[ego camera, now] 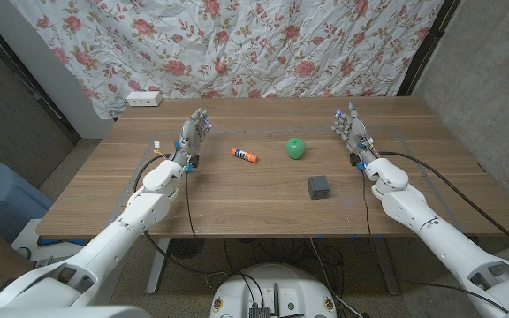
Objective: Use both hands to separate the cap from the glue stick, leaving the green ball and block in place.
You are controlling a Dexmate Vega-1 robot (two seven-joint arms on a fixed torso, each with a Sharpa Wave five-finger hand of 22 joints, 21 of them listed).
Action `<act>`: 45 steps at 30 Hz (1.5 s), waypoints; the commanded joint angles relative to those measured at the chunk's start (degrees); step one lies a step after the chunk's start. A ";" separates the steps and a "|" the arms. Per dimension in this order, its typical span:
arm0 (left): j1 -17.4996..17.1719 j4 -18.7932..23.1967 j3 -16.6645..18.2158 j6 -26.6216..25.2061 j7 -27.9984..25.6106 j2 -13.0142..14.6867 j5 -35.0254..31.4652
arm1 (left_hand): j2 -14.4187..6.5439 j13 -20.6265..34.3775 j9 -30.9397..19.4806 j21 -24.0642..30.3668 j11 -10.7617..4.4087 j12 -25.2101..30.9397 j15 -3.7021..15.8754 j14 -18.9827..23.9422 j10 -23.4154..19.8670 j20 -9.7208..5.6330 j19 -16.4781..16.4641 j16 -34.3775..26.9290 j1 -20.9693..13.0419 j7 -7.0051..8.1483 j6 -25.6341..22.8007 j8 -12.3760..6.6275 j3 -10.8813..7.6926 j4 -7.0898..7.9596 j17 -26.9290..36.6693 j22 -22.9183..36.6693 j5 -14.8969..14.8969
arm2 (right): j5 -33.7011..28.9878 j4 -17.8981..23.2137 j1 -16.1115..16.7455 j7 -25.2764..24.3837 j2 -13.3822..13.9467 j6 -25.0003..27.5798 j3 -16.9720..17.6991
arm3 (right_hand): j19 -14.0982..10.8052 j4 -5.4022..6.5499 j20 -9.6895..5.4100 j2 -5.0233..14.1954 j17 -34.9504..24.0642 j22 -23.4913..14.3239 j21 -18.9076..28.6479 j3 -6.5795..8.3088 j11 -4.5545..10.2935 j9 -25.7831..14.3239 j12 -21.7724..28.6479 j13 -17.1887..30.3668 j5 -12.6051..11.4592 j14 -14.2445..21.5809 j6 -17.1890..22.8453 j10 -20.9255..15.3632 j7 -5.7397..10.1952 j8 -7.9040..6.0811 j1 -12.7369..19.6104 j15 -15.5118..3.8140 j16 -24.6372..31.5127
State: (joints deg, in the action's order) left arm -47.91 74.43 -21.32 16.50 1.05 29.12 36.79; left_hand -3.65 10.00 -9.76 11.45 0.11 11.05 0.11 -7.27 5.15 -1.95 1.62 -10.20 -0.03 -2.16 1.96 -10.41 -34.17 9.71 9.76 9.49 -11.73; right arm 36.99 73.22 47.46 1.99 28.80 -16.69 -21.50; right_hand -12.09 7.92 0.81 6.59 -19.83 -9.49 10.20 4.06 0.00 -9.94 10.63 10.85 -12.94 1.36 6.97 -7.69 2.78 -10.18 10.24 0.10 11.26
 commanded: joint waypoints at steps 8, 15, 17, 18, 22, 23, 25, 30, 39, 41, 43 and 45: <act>1.05 1.94 -0.97 -2.97 -0.78 2.56 -2.67 | -5.29 0.02 -0.17 0.10 -1.06 0.61 1.01 0.76 -1.30 -2.05 -0.23 -0.21 -1.72 0.90 -1.31 -0.55 -1.13 -2.32 -0.22 0.18 -0.11 | -1.15 0.05 1.03 -1.82 -0.74 -1.14 -0.42 | -0.10 0.24 -0.46 0.30 0.29 -0.11 0.26 0.05 -0.04 -0.11 0.30 0.14 -0.45 0.22 0.38 -0.37 -0.26 -0.43 0.78 -0.41 0.13; 1.48 3.68 -1.67 -4.56 -0.39 4.54 -4.39 | -4.87 -0.01 -0.16 0.10 -1.97 0.82 1.85 1.86 -3.08 -2.63 -1.39 -0.13 -2.98 1.40 -2.87 -0.69 -1.83 -4.50 -0.35 0.14 0.17 | -1.48 0.88 1.52 -2.67 -0.62 -1.32 -0.28 | -0.05 0.08 -0.64 0.42 0.55 -0.10 0.28 0.19 0.03 -0.10 0.34 0.09 -0.60 0.28 0.40 -0.44 -0.27 -0.43 0.81 -0.52 0.13; 1.46 5.24 -1.97 -5.89 -0.82 5.83 -5.53 | -4.94 -0.01 -0.16 0.12 -2.09 0.81 2.07 2.16 -3.41 -2.73 -1.77 -0.12 -3.31 1.75 -3.37 -0.75 -2.06 -5.04 -0.36 0.14 0.21 | -2.08 1.59 1.80 -3.48 -0.45 -1.51 -0.25 | -0.06 0.04 -0.71 0.45 0.60 -0.10 0.30 0.23 0.05 -0.10 0.34 0.09 -0.62 0.31 0.40 -0.44 -0.24 -0.43 0.83 -0.57 0.13; 1.46 5.27 -1.96 -5.94 -0.84 5.84 -5.53 | -4.98 -0.01 -0.15 0.12 -2.36 0.89 2.22 2.40 -3.82 -2.79 -1.95 -0.14 -3.51 1.85 -3.55 -0.73 -2.21 -5.37 -0.37 0.14 0.24 | -2.10 1.59 1.80 -3.51 -0.45 -1.51 -0.24 | -0.06 0.01 -0.72 0.47 0.65 -0.10 0.30 0.26 0.08 -0.10 0.35 0.08 -0.65 0.31 0.40 -0.45 -0.24 -0.44 0.85 -0.69 0.13; 1.13 6.60 -2.27 -5.99 -1.82 6.76 -7.34 | -5.19 -0.02 -0.14 0.01 -2.47 0.96 2.54 2.85 -4.51 -2.83 -2.10 -0.14 -4.00 2.10 -4.27 -0.80 -2.60 -6.10 -0.38 0.14 0.28 | -2.10 1.86 1.90 -3.43 -0.43 -1.68 -0.23 | -0.08 -0.08 -0.84 0.54 0.78 -0.09 0.32 0.35 0.14 -0.09 0.40 0.06 -0.72 0.36 0.51 -0.60 -0.24 -0.48 0.89 -0.74 0.13; 1.24 6.58 -2.43 -5.78 -1.60 6.96 -7.77 | -5.16 -0.02 -0.13 -0.02 -2.55 0.97 2.78 3.11 -4.74 -2.90 -2.19 -0.16 -4.18 2.30 -4.63 -0.85 -2.71 -6.43 -0.38 0.14 0.32 | -2.20 2.01 1.93 -3.51 -0.32 -1.55 -0.25 | -0.09 -0.10 -0.87 0.56 0.81 -0.09 0.33 0.37 0.15 -0.09 0.40 0.05 -0.73 0.35 0.53 -0.59 -0.19 -0.48 0.90 -0.76 0.13; 1.64 7.54 -3.11 -6.75 -1.27 8.48 -9.61 | -5.14 -0.02 -0.12 -0.14 -2.82 1.00 2.86 3.33 -5.32 -2.78 -2.25 -0.10 -4.61 2.64 -5.38 -0.94 -2.97 -7.20 -0.39 0.12 0.43 | -2.31 1.99 1.92 -3.27 -0.08 -1.69 -0.22 | -0.10 -0.13 -0.90 0.59 0.86 -0.09 0.34 0.41 0.11 -0.09 0.41 0.05 -0.76 0.37 0.59 -0.62 -0.22 -0.50 0.92 -0.75 0.13; 1.76 10.39 -3.82 -9.27 -1.89 10.99 -12.57 | -5.93 -0.04 -0.12 -0.13 -3.24 0.90 3.24 3.90 -6.80 -3.21 -3.75 0.08 -6.99 3.34 -6.68 -0.80 -4.78 -10.33 -0.40 0.05 1.01 | -2.14 1.69 2.03 -2.76 0.15 -2.30 0.06 | -0.14 -0.26 -1.00 0.67 1.04 -0.08 0.37 0.54 0.16 -0.08 0.45 0.03 -0.84 0.46 0.80 -0.75 -0.35 -0.57 1.00 -0.89 0.15; 1.87 15.46 -4.79 -14.24 -3.92 14.41 -17.70 | -4.63 -0.04 -0.13 -0.57 -5.07 0.98 4.73 4.85 -8.91 -3.86 -3.96 0.07 -8.77 4.96 -9.22 -0.93 -5.22 -14.11 -0.39 0.04 1.69 | -1.79 1.08 2.24 -1.60 0.64 -3.37 0.53 | -0.19 -0.46 -1.05 0.76 1.29 -0.08 0.41 0.72 0.16 -0.08 0.50 0.00 -0.94 0.50 0.97 -0.91 -0.45 -0.61 1.12 -0.86 0.13; 2.00 16.30 -5.19 -14.64 -3.78 15.17 -19.03 | -4.50 -0.05 -0.14 -0.62 -5.09 1.02 5.02 5.17 -9.40 -3.93 -3.99 0.02 -9.06 5.18 -9.81 -0.99 -5.26 -14.77 -0.39 0.04 1.74 | -1.51 0.76 2.28 -1.17 0.72 -3.67 0.72 | -0.21 -0.50 -1.06 0.77 1.36 -0.08 0.42 0.76 0.14 -0.08 0.49 -0.01 -0.96 0.54 0.99 -0.89 -0.45 -0.61 1.15 -0.85 0.14; 2.06 16.96 -5.34 -15.63 -3.97 15.53 -19.72 | -4.36 -0.05 -0.14 -0.70 -5.46 0.98 5.25 5.25 -9.62 -4.17 -3.89 0.05 -9.27 5.52 -10.05 -0.95 -5.26 -15.26 -0.39 0.03 1.78 | -1.38 0.56 2.25 -0.85 0.75 -3.81 0.76 | -0.21 -0.55 -1.06 0.78 1.43 -0.08 0.42 0.80 0.15 -0.07 0.48 -0.01 -0.98 0.54 1.02 -0.89 -0.45 -0.61 1.17 -0.87 0.14; 2.32 17.58 -5.71 -16.18 -3.52 16.20 -20.71 | -4.15 -0.05 -0.14 -0.80 -5.70 0.99 5.48 5.40 -9.99 -4.34 -3.73 0.05 -9.50 5.85 -10.42 -0.94 -5.25 -15.86 -0.38 0.02 1.81 | -1.20 0.31 2.18 -0.40 0.84 -3.91 0.81 | -0.21 -0.57 -1.06 0.79 1.47 -0.07 0.42 0.83 0.13 -0.07 0.48 -0.02 -1.00 0.52 1.00 -0.89 -0.45 -0.60 1.18 -0.91 0.12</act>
State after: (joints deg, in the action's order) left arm -46.12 87.54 -25.64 4.54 -1.82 41.79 21.66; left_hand -7.37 9.87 -9.75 10.74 -5.41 11.53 2.05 -2.24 -4.29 -2.05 -1.78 -10.20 -8.69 3.29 -7.83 -11.04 -39.26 -5.48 9.34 9.33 -9.95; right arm 35.06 74.51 49.54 0.05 29.20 -19.66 -21.16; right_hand -12.06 7.35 -0.01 7.11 -18.34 -9.47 10.39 4.62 0.32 -9.87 10.63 10.65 -13.57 1.75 7.57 -7.99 2.16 -10.41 10.88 -0.31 11.26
